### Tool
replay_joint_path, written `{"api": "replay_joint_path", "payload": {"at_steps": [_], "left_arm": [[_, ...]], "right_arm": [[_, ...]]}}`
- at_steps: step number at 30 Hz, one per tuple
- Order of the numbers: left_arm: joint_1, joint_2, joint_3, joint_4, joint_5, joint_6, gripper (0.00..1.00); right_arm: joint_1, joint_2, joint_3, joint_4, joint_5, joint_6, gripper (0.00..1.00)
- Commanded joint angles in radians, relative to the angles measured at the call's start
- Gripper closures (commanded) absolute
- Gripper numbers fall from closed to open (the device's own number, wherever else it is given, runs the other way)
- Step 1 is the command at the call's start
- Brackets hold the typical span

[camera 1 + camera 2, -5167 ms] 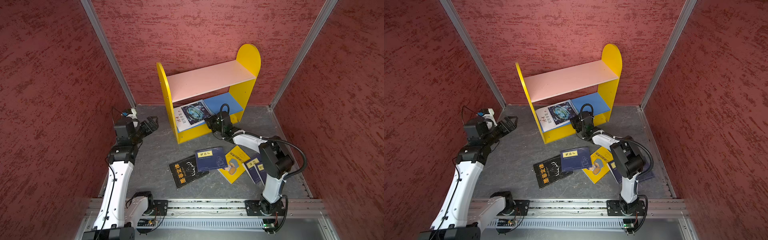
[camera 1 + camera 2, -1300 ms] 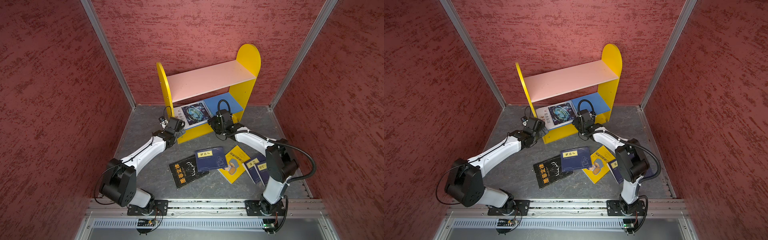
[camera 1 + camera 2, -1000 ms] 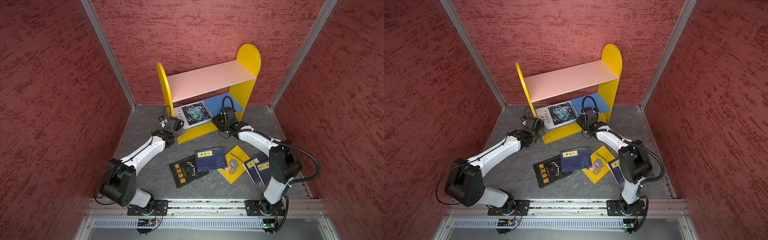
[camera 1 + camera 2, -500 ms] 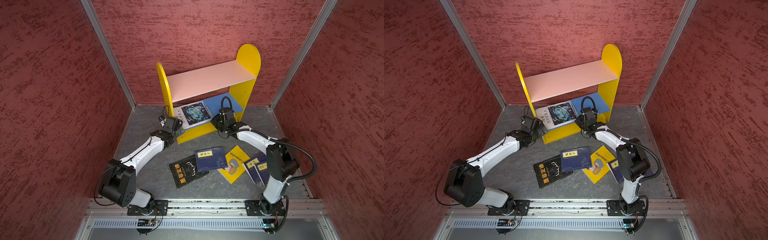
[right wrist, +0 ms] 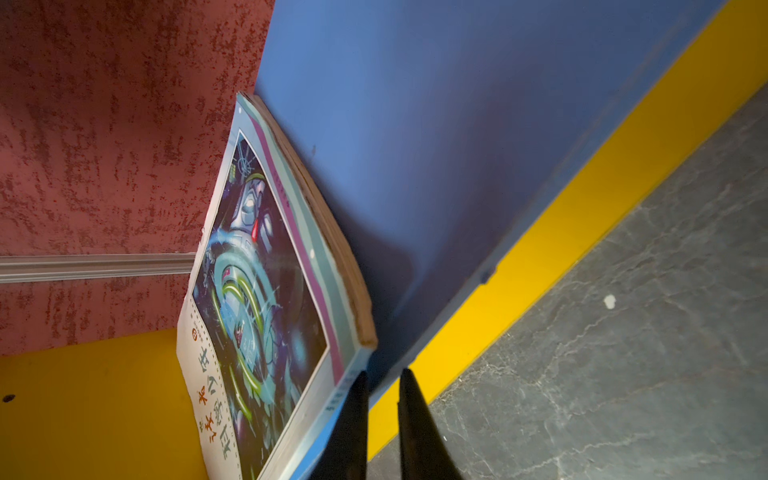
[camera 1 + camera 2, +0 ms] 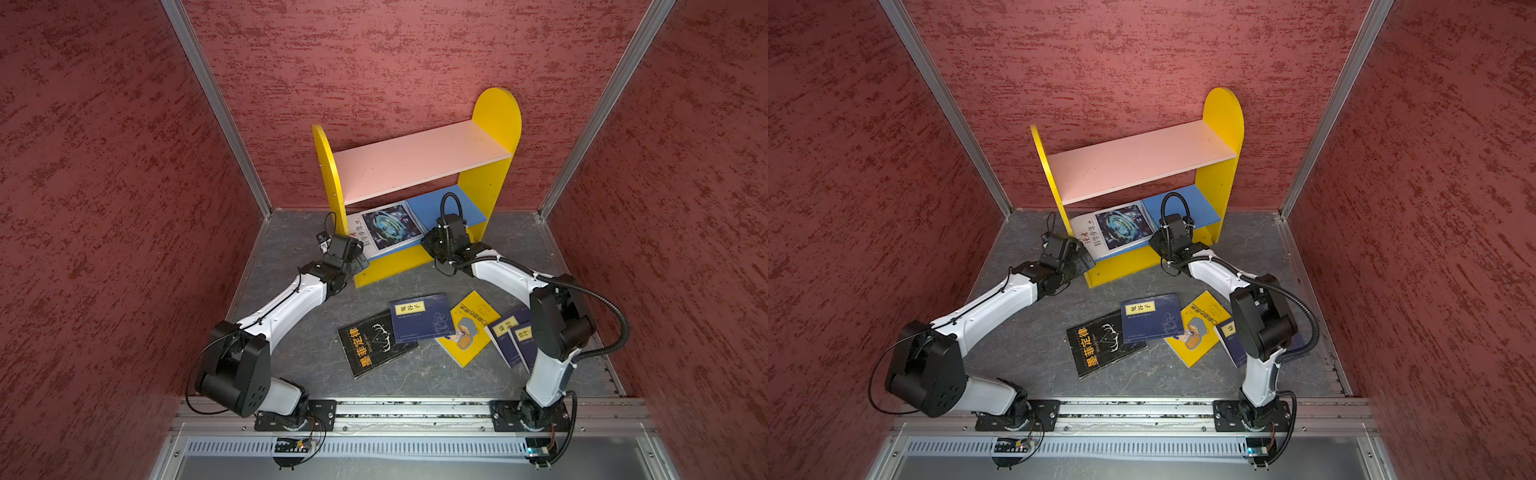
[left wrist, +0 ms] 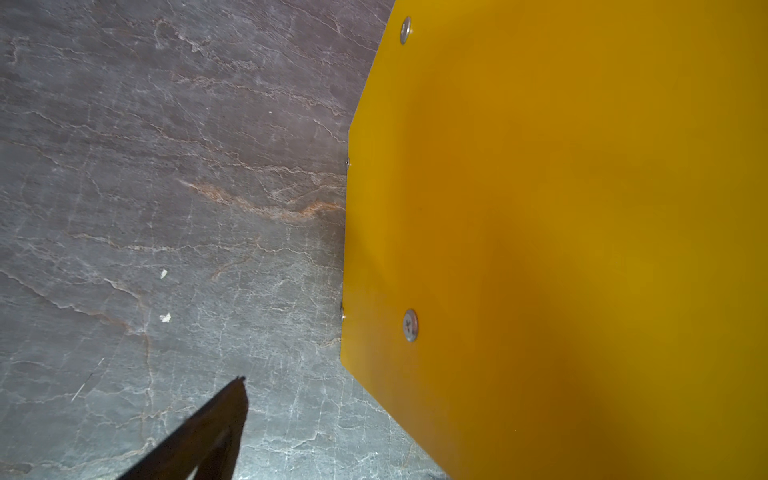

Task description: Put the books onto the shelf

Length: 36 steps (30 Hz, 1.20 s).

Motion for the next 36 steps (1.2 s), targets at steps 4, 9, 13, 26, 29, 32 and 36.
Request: {"api": "replay_joint_path", "payload": {"at_steps": [4, 9, 13, 26, 29, 32, 36], "left_arm": [[0.014, -0.122, -0.075, 0.068, 0.045, 0.094, 0.00], [0.009, -0.233, -0.119, 0.203, 0.196, 0.240, 0.01], [0.004, -0.273, -0.099, 0.165, 0.365, 0.369, 0.01], [-0.057, -0.319, -0.154, -0.101, 0.554, 0.452, 0.01], [-0.065, -0.315, -0.191, -0.093, 0.580, 0.412, 0.01], [-0.085, -0.282, -0.213, -0.092, 0.581, 0.381, 0.01], [-0.132, -0.212, -0.224, -0.067, 0.569, 0.334, 0.01]], "right_arm": [[-0.006, -0.056, 0.013, -0.004, 0.036, -0.042, 0.65], [-0.017, -0.134, -0.040, -0.019, 0.100, -0.069, 0.47], [-0.026, -0.195, -0.084, -0.082, 0.142, -0.094, 0.35], [-0.036, -0.344, -0.323, -0.151, 0.086, -0.162, 0.14], [-0.035, -0.344, -0.358, -0.147, 0.017, -0.224, 0.15], [-0.036, -0.341, -0.397, -0.152, -0.061, -0.283, 0.15], [-0.036, -0.368, -0.486, -0.143, -0.154, -0.339, 0.16]]}}
